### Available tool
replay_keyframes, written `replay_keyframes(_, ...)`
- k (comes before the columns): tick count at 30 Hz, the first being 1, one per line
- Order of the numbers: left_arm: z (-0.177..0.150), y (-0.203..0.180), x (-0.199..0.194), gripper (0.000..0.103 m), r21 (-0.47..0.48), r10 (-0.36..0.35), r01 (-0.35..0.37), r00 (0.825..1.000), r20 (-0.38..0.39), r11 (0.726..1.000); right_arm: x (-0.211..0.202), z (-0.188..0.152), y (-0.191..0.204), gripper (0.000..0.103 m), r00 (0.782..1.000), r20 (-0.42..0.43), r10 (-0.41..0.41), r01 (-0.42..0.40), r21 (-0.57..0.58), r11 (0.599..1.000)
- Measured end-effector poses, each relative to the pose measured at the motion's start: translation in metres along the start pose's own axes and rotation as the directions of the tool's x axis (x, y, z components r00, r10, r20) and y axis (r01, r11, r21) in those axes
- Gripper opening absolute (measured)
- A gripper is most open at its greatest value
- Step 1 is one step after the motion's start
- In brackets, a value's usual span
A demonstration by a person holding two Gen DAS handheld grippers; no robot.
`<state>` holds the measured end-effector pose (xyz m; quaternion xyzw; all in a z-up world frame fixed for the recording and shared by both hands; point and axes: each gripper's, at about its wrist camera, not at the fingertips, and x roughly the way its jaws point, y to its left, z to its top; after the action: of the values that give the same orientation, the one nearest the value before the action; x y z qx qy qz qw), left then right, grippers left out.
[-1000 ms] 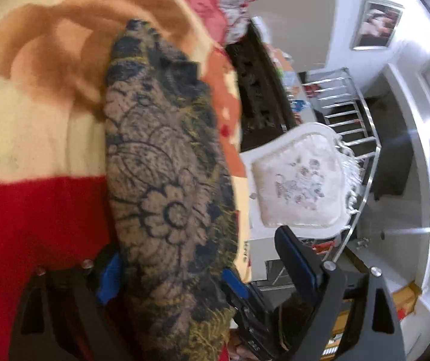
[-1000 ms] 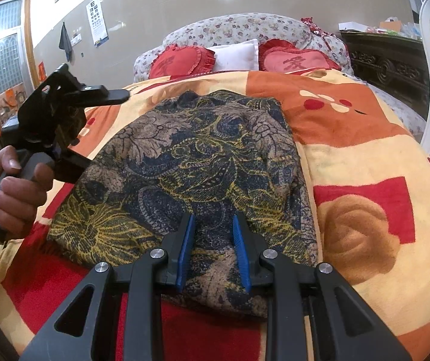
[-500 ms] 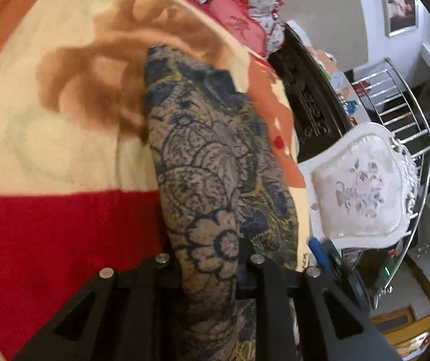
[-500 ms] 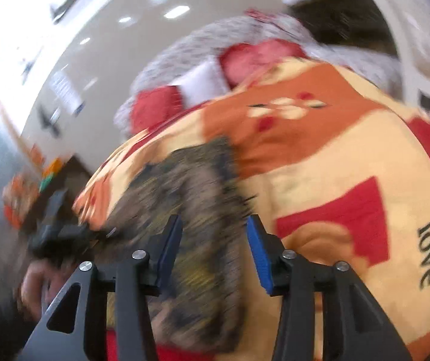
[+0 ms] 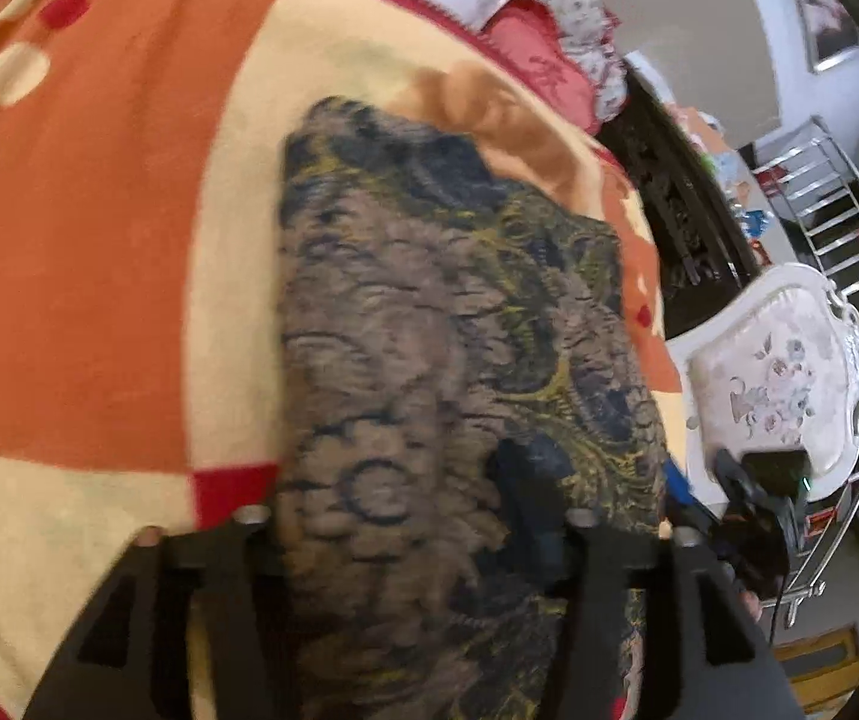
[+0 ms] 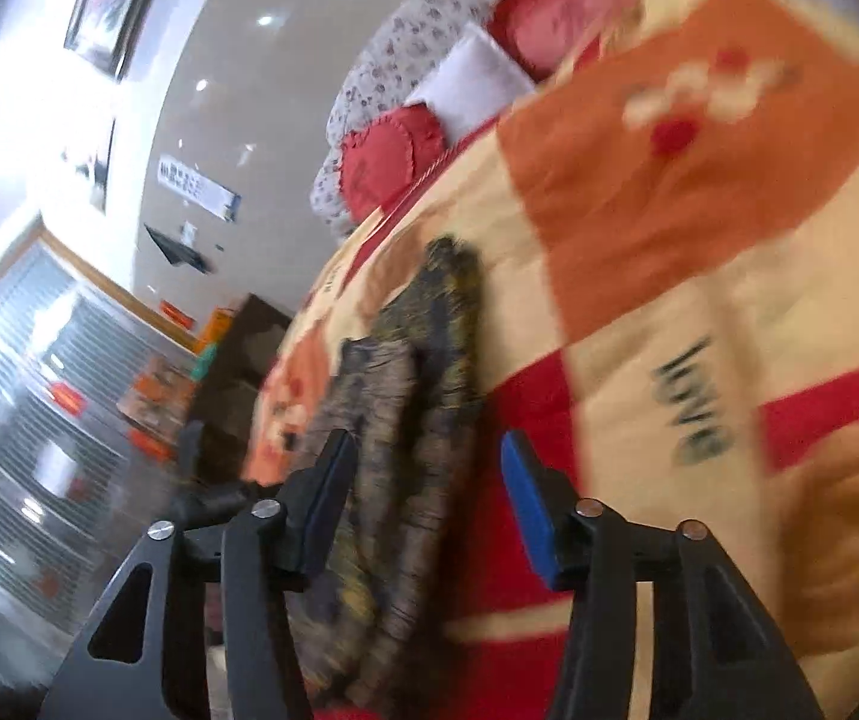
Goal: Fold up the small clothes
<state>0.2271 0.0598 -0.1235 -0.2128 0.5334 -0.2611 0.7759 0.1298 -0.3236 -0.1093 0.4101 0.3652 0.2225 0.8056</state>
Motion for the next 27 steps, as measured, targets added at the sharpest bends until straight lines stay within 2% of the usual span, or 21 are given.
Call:
replay_keyframes(3,-0.010,-0.019,0.004,0.079,0.088,0.041,-0.044,0.998,0.042,0.995,0.029,0.005,-0.015,0.056,0.999,-0.019,-0.029,0.031,0.110,0.993)
replay_keyframes(6,-0.013,-0.026,0.007,0.080,0.142,0.079,-0.086,0.995,0.055,0.986,0.052,0.004,-0.025,0.056,0.996,-0.060,0.068,-0.054,0.209,0.976)
replay_keyframes(8,-0.011,-0.022,0.004,0.080,0.124,0.062,-0.068,0.997,0.051,0.990,0.064,0.003,-0.020,0.060,0.986,-0.093,0.136,-0.114,0.213,0.970)
replay_keyframes(9,-0.007,-0.017,0.001,0.080,0.094,0.033,-0.038,0.998,0.049,0.995,0.068,0.004,-0.015,0.067,0.985,-0.107,0.133,-0.110,0.191,0.975)
replay_keyframes(11,-0.002,-0.007,0.000,0.080,0.052,-0.006,0.004,0.998,0.055,0.999,0.071,0.006,-0.007,0.073,0.983,-0.131,0.128,-0.109,0.141,0.984)
replay_keyframes(12,0.001,-0.002,-0.003,0.080,0.038,-0.014,0.011,0.998,0.064,0.999,0.072,0.005,-0.005,0.073,0.982,-0.143,0.119,-0.103,0.117,0.988)
replay_keyframes(13,0.004,0.003,-0.006,0.080,0.028,-0.011,0.009,0.997,0.077,1.000,0.076,0.007,-0.001,0.073,0.984,-0.164,0.074,-0.065,0.060,0.996)
replay_keyframes(14,0.006,0.008,-0.010,0.080,0.014,-0.007,0.006,0.995,0.095,1.000,0.078,0.007,0.003,0.069,0.985,-0.172,-0.001,0.000,-0.003,1.000)
replay_keyframes(15,0.009,0.014,-0.013,0.080,-0.006,-0.010,0.011,0.994,0.111,1.000,0.081,0.006,0.008,0.053,0.982,-0.172,-0.078,0.067,-0.072,0.995)
replay_keyframes(16,0.014,0.020,-0.015,0.080,-0.035,-0.018,0.023,0.991,0.131,0.999,0.086,0.007,0.012,0.050,0.977,-0.170,-0.126,0.105,-0.126,0.986)
replay_keyframes(18,0.020,0.029,-0.013,0.079,-0.071,-0.039,0.050,0.989,0.146,0.996,0.094,0.009,0.023,0.051,0.972,-0.173,-0.162,0.128,-0.190,0.973)
replay_keyframes(20,0.025,0.031,-0.008,0.079,-0.070,-0.041,0.053,0.987,0.156,0.996,0.108,0.009,0.040,0.053,0.965,-0.206,-0.164,0.103,-0.279,0.955)
replay_keyframes(22,0.030,0.029,-0.006,0.072,-0.056,-0.015,0.025,0.986,0.166,0.998,0.122,0.006,0.053,0.053,0.952,-0.210,-0.223,0.130,-0.381,0.915)
replay_keyframes(24,0.032,0.025,-0.003,0.030,-0.058,0.049,-0.040,0.984,0.169,0.998,0.127,0.005,0.053,0.046,0.949,-0.196,-0.246,0.152,-0.399,0.905)
replay_keyframes(25,0.033,0.025,-0.002,0.025,-0.059,0.059,-0.050,0.985,0.163,0.997,0.127,0.006,0.052,0.042,0.952,-0.187,-0.242,0.156,-0.385,0.909)
replay_keyframes(26,0.032,0.022,-0.003,0.016,-0.049,0.065,-0.058,0.982,0.177,0.997,0.126,0.005,0.054,0.031,0.951,-0.183,-0.250,0.164,-0.387,0.907)
replay_keyframes(27,0.030,0.016,-0.009,0.014,-0.012,0.100,-0.099,0.975,0.198,0.995,0.124,0.006,0.055,0.026,0.950,-0.179,-0.256,0.169,-0.395,0.903)
